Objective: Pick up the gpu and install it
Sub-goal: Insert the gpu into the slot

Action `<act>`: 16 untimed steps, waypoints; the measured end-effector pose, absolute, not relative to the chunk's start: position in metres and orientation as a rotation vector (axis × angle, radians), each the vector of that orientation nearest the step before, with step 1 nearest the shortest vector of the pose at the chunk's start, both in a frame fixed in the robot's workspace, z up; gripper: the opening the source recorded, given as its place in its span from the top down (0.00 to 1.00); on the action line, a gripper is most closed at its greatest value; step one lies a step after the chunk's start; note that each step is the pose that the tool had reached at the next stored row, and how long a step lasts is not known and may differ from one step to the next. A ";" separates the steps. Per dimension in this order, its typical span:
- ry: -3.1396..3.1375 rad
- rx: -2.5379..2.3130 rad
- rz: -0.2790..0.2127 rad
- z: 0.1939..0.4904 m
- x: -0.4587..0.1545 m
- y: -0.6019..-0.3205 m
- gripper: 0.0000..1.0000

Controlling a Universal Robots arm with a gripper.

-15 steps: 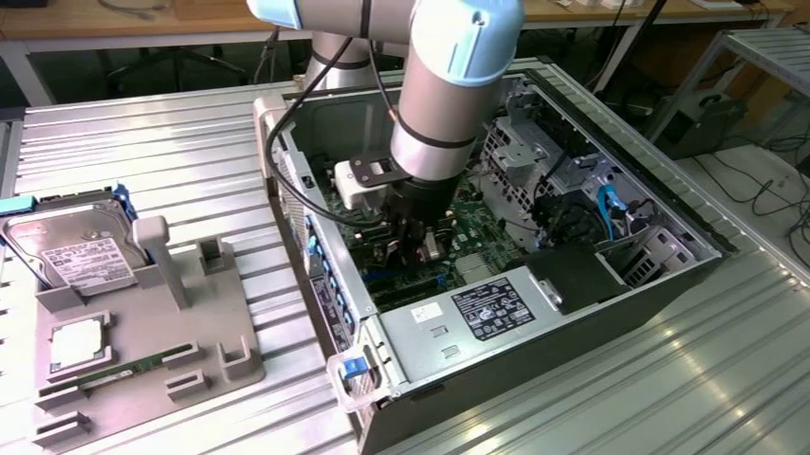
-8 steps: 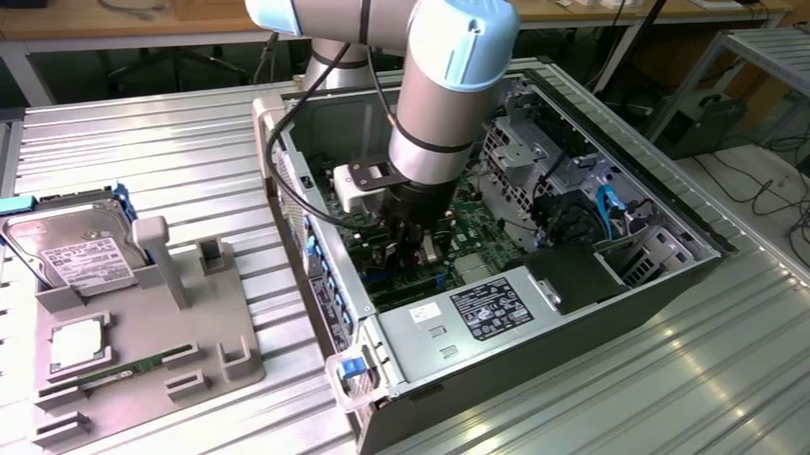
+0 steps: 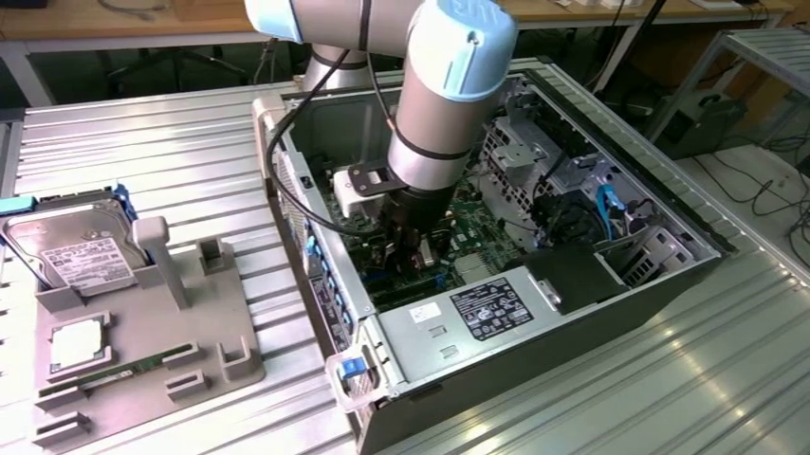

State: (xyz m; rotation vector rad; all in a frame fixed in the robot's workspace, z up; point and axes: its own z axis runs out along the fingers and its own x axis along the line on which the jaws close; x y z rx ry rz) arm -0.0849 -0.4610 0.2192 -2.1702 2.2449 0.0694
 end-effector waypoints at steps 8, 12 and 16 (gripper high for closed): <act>2.248 -2.173 0.062 0.229 -0.085 -0.459 0.59; 2.250 -2.175 0.054 0.243 -0.085 -0.458 0.59; 2.252 -2.177 0.046 0.259 -0.085 -0.457 0.59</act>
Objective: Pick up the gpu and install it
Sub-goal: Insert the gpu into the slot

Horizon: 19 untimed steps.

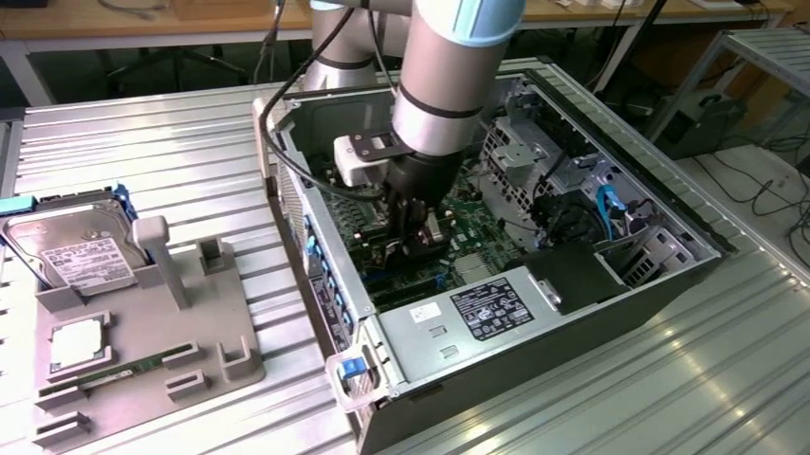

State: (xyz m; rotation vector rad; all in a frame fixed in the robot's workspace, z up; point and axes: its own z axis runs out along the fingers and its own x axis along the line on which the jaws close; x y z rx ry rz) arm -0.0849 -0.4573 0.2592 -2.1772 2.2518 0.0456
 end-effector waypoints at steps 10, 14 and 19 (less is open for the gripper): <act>2.254 -2.179 0.034 0.286 -0.085 -0.456 0.60; 2.254 -2.179 0.034 0.286 -0.085 -0.456 0.73; 2.254 -2.179 0.034 0.286 -0.085 -0.456 0.89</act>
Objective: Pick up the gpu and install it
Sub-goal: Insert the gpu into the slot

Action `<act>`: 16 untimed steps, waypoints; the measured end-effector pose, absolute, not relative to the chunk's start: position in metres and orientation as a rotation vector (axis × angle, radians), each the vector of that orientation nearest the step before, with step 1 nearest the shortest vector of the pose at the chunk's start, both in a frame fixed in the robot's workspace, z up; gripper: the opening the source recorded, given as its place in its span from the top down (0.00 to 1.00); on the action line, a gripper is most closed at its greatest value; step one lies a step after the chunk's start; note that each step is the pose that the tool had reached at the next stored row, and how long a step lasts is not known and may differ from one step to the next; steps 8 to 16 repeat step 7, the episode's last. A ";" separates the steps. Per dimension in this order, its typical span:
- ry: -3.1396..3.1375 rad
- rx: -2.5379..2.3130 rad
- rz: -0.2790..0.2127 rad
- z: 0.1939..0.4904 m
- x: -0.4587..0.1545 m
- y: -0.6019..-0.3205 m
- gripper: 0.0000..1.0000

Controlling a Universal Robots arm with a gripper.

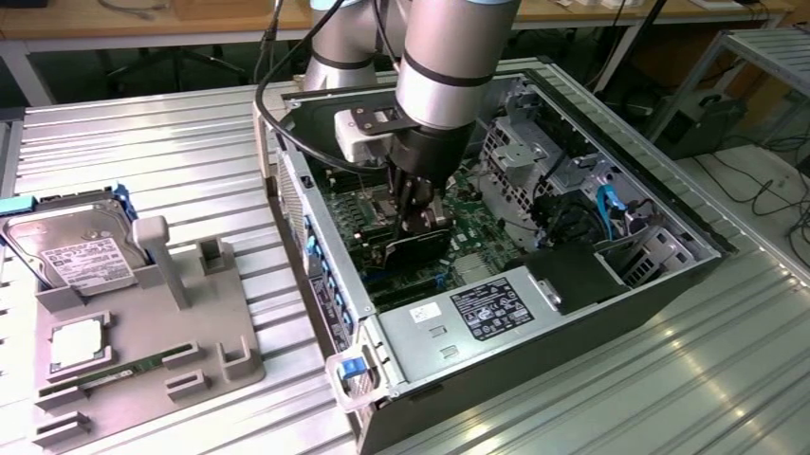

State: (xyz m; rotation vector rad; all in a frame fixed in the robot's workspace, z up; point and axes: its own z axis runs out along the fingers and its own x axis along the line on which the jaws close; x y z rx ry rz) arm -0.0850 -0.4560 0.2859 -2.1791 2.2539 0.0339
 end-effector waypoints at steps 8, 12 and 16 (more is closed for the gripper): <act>2.254 -2.179 0.034 0.286 -0.085 -0.456 0.89; 2.254 -2.179 0.034 0.286 -0.085 -0.456 0.89; 2.254 -2.179 0.034 0.286 -0.085 -0.456 0.89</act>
